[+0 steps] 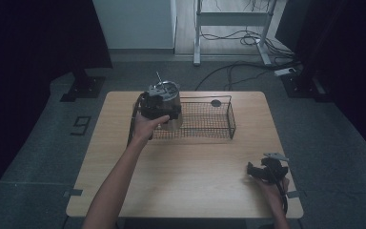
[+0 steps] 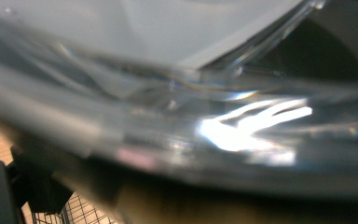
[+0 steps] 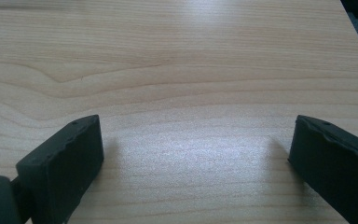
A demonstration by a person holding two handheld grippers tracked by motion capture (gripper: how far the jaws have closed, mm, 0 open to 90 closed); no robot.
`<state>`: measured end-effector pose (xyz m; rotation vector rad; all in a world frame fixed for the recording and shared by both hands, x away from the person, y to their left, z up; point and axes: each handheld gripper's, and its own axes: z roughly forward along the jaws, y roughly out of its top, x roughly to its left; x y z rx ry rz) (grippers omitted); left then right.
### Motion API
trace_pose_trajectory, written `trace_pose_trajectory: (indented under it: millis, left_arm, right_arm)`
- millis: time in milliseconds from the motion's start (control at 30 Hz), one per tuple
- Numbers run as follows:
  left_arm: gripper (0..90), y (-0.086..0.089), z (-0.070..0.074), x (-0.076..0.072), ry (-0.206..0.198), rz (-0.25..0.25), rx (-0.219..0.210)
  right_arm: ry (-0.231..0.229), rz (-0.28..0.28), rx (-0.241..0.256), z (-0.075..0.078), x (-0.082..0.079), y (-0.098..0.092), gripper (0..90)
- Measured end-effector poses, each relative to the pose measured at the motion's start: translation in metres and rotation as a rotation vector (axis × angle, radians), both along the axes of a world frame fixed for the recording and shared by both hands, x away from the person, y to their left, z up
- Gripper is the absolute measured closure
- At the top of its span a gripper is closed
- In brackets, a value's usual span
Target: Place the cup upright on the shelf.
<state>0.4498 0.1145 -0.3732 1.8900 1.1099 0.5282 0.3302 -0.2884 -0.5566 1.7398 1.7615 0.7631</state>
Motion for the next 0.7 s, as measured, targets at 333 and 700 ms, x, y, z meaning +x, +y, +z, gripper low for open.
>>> trace_pose_trajectory:
  millis: [333,700]
  left_arm:
    - [4.1,-0.002,-0.005,0.001,0.008,-0.001,0.009]
    - [4.0,-0.006,-0.011,0.004,0.021,0.000,0.014]
  right_arm:
    - [0.000,0.000,0.000,0.000,0.000,0.000,2.7]
    - [0.001,0.000,0.000,0.000,0.000,0.000,2.7]
